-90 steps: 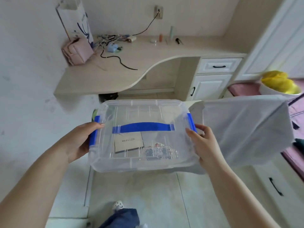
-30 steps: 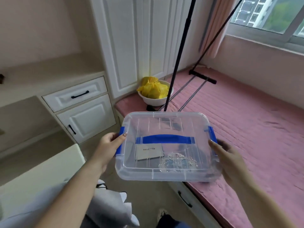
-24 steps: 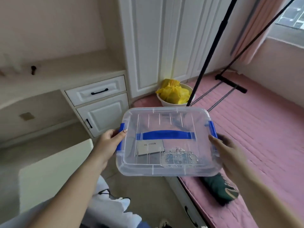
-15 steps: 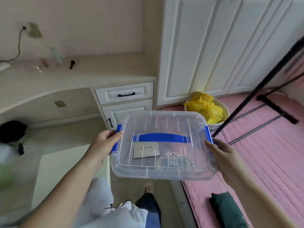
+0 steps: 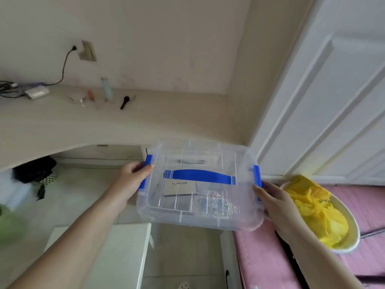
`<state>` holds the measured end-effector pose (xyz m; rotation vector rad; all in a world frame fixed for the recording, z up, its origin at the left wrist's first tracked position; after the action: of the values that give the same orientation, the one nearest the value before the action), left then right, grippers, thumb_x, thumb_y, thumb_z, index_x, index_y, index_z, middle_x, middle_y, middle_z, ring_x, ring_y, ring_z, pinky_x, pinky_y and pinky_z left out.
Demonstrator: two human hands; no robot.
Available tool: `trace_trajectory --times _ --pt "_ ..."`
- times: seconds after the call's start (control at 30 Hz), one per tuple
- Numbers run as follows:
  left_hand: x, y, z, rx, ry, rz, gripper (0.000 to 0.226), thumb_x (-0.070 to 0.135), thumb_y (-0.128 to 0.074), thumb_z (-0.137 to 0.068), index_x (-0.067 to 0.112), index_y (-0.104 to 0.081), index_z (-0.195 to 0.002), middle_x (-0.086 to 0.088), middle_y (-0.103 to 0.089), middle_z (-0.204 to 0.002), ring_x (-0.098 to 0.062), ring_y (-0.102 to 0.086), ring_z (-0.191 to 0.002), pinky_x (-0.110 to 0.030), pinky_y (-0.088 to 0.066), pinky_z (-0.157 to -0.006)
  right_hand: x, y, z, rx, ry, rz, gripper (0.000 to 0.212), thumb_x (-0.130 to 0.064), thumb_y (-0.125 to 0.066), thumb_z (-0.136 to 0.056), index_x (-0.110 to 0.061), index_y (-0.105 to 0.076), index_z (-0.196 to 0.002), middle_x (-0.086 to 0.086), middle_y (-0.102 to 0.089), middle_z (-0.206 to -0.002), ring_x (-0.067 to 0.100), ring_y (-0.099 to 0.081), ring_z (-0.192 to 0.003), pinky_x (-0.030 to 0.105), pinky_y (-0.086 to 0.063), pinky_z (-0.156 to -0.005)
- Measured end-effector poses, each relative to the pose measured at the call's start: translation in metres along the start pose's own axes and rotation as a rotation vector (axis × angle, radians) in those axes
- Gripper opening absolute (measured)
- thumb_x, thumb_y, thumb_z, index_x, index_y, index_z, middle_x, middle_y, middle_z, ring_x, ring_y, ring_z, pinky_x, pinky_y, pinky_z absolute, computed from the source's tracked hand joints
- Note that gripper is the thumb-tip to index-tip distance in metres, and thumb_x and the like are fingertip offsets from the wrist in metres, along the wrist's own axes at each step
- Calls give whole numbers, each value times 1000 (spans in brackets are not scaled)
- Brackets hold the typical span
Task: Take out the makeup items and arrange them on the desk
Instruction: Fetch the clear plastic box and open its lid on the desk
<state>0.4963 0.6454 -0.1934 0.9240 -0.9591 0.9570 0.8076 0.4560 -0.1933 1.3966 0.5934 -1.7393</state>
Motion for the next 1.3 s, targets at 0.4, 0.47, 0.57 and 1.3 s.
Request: trace_trajectory --times 0.4,0.47,0.57,1.3 --pt "58 10 -173 216 -41 -7 11 32 -62 -88 25 -69 -83 0 -72 -89 -21 -66 -86 -40 -50 -85 -78 -68 -213 -81 99 105 21 -24 -56 -92 -28 -69 -108 -3 -69 -82 15 -59 -75 32 -50 -73" --pt "71 5 -213 215 -40 -24 20 36 -62 -87 18 -71 -86 -3 -72 -87 -23 -66 -82 -40 -51 -81 -89 -77 -259 -89 102 114 21 -23 -56 -92 -27 -68 -109 -2 -70 -81 15 -60 -73 30 -48 -69" --pt "88 -3 -266 186 -10 -43 48 52 -60 -74 5 -64 -85 -7 -57 -78 -22 -55 -73 -36 -44 -70 -100 -88 -317 -90 82 130 19 -21 -54 -92 -29 -66 -106 -13 -65 -62 7 -55 -56 23 -42 -57" --pt "129 -32 -488 118 119 60 41 26 -67 -85 10 -57 -121 -7 -70 -106 -26 -69 -91 -47 -56 -85 -144 -136 -492 18 -50 180 20 -22 -54 -93 -26 -61 -111 4 -64 -87 19 -59 -75 33 -49 -72"
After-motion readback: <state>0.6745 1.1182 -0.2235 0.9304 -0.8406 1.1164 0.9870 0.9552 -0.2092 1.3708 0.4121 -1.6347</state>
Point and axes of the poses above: each hand's wrist, its own z-axis away from the middle knuckle, its own y-axis out of the back of the hand, x = y × z, the point moved 8 cm from there along -z, towards the middle knuckle
